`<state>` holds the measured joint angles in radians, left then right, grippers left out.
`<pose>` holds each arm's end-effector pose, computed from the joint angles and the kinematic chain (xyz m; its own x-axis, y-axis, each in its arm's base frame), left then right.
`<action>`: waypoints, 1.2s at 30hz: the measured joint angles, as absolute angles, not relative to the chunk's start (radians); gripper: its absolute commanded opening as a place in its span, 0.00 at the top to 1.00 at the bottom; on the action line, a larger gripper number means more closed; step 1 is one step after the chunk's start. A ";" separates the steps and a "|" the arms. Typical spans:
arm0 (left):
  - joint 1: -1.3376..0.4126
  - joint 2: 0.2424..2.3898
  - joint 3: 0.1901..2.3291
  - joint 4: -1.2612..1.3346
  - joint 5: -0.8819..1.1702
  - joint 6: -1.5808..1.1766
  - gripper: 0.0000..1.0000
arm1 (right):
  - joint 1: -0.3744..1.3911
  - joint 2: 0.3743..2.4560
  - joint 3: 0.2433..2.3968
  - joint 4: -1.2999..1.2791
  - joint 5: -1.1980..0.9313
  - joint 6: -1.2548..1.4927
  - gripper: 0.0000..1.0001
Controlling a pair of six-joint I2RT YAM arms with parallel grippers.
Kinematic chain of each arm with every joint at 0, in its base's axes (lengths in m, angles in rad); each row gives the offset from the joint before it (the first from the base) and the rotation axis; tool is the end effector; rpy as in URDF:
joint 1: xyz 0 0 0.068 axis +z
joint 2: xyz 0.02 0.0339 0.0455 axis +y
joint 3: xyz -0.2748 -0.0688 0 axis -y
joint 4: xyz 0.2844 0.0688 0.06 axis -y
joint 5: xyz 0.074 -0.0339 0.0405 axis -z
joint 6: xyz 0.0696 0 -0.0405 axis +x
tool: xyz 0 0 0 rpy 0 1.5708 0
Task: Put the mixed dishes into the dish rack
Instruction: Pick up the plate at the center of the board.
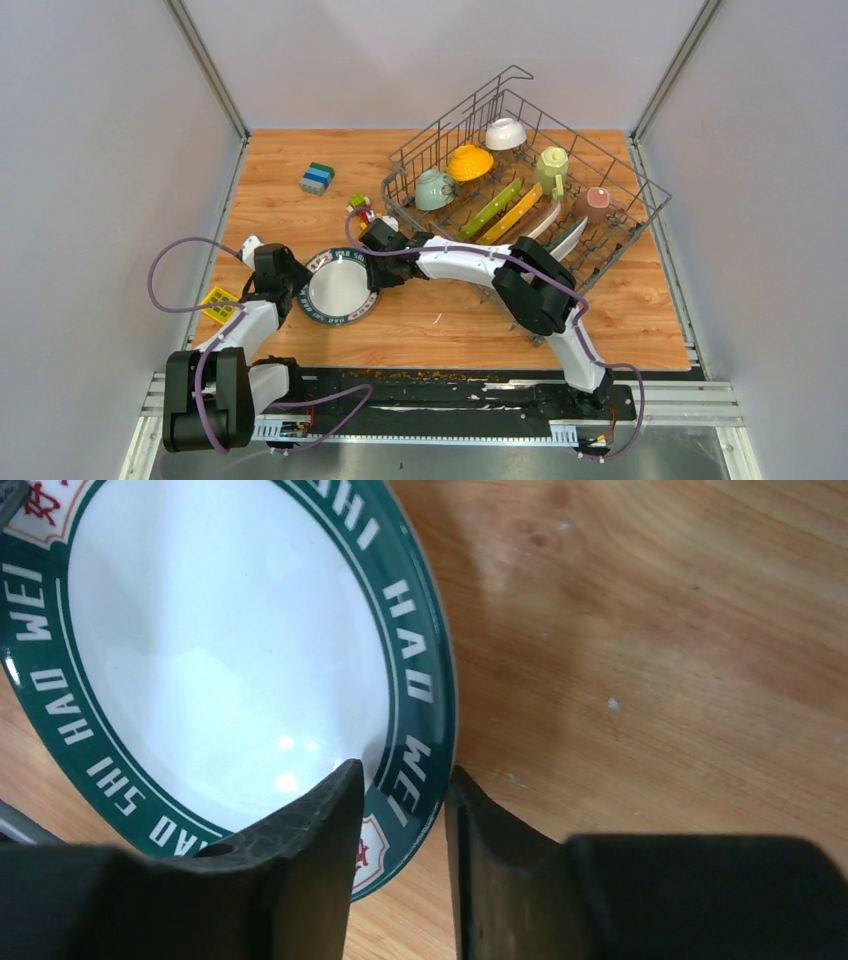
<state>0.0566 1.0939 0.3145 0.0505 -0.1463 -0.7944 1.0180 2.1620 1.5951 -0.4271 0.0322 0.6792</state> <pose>0.2439 0.0240 0.1053 -0.3486 -0.7267 -0.5919 -0.5897 0.6609 -0.4641 0.2768 0.4444 0.1192 -0.8710 -0.2160 -0.4413 -0.3782 0.8681 0.3216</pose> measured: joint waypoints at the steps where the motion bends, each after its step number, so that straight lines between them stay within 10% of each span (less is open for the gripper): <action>1: 0.057 1.096 0.315 0.052 -0.147 -0.787 0.52 | 1.014 2.159 1.588 -0.427 0.035 0.686 0.72; 12: 0.062 1.098 0.306 0.073 -0.108 -0.758 0.53 | 1.007 2.045 1.462 -0.334 0.067 0.773 0.93; 27: 0.061 1.090 0.246 0.177 0.014 -0.759 0.68 | 1.009 1.922 1.400 -0.195 0.069 0.820 0.78; 36: 0.061 1.082 0.234 0.199 0.067 -0.761 0.59 | 1.008 1.922 1.384 -0.193 0.125 0.826 1.00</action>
<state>0.0612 1.0824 0.2344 0.1986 0.0666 -0.7609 1.0080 1.9221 1.3838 -0.1928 0.1249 0.8257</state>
